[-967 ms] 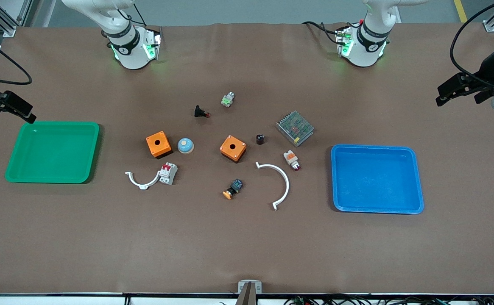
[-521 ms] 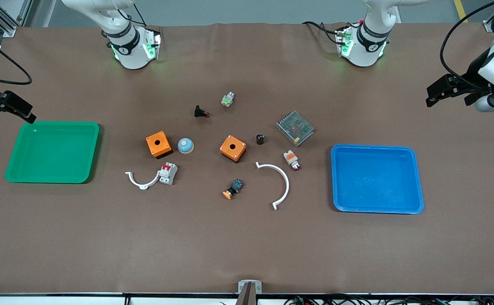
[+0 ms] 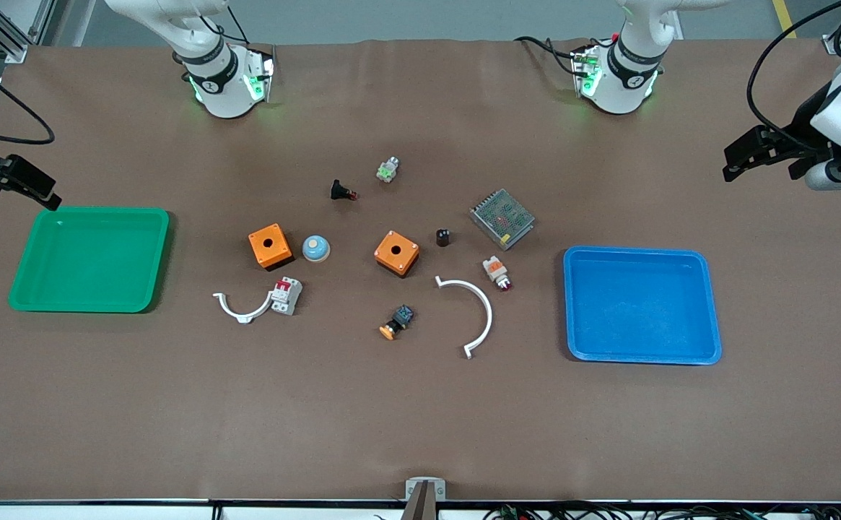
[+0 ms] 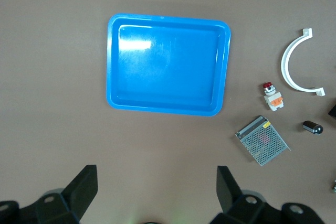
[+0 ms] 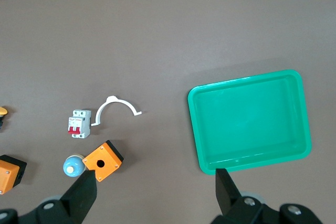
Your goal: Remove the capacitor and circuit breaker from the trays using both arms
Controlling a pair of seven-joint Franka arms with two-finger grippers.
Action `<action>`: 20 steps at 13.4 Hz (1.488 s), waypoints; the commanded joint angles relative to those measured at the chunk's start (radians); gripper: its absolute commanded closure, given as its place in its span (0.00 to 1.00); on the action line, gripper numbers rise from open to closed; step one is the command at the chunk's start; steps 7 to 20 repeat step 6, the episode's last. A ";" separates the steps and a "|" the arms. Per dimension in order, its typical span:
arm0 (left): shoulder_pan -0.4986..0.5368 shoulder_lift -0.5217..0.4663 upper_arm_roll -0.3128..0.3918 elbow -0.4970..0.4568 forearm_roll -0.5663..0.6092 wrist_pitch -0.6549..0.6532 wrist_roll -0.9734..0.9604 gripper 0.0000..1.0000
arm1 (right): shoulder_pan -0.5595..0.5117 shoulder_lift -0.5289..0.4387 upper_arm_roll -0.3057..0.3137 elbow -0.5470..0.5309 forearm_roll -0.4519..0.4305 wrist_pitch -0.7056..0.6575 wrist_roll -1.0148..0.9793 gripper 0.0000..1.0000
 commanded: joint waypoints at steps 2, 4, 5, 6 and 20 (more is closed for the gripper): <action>0.006 -0.002 0.004 0.015 0.011 -0.027 0.012 0.00 | -0.011 -0.005 0.007 0.000 -0.018 -0.006 -0.011 0.00; 0.003 0.004 0.004 0.035 0.023 -0.027 0.008 0.00 | -0.011 -0.005 0.007 0.000 -0.018 -0.007 -0.011 0.00; 0.001 0.009 0.002 0.041 0.033 -0.028 0.008 0.00 | -0.011 -0.005 0.007 0.003 -0.018 -0.007 -0.011 0.00; 0.001 0.009 0.002 0.043 0.036 -0.028 0.008 0.00 | -0.011 -0.006 0.007 0.008 -0.018 -0.007 -0.009 0.00; 0.001 0.009 0.002 0.043 0.036 -0.028 0.008 0.00 | -0.011 -0.006 0.007 0.008 -0.018 -0.007 -0.009 0.00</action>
